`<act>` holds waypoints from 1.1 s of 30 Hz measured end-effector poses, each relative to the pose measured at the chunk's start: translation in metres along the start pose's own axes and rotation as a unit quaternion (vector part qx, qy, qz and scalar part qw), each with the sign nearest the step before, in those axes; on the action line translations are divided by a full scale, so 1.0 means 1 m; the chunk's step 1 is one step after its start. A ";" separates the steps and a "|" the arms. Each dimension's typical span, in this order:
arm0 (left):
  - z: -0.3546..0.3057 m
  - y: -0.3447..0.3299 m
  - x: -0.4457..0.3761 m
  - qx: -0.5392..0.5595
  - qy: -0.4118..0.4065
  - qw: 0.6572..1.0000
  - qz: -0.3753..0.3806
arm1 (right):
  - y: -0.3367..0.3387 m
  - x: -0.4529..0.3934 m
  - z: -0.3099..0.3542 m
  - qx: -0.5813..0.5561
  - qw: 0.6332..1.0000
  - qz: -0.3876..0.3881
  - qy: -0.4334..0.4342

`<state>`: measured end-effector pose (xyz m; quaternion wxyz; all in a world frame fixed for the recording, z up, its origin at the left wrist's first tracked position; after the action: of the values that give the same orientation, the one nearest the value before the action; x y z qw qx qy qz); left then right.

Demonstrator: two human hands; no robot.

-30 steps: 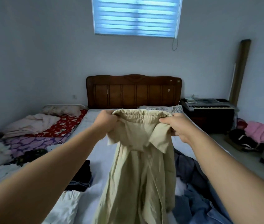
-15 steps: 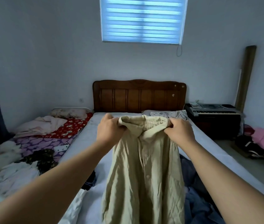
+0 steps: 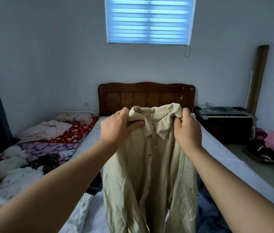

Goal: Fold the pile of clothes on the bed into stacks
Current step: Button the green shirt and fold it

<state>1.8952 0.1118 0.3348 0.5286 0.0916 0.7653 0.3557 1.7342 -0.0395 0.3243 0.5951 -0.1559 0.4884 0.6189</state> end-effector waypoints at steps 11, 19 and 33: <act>0.024 -0.042 -0.032 -0.019 -0.022 0.999 -0.014 | -0.038 -0.035 -0.002 0.105 0.973 -0.023 0.203; 0.088 -0.250 -0.041 -0.055 -0.021 0.974 0.220 | -0.216 -0.020 -0.116 0.158 0.958 0.221 0.092; 0.223 -0.631 0.074 0.056 0.090 0.865 0.491 | -0.527 0.117 -0.348 0.253 0.848 0.460 -0.074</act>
<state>2.2074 -0.2110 -0.1666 0.2084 0.4521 0.6848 0.5322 2.0393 -0.3442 -0.1523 0.2951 0.2887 0.5985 0.6866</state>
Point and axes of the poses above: each hand's wrist, its own x-axis away from the middle knuckle, its own y-axis out of the back of the hand, z = x × y, the point moved 9 cm from there along -x, towards the middle knuckle, and after that the axes turned 2 degrees about -y, right-handed, at the moved point
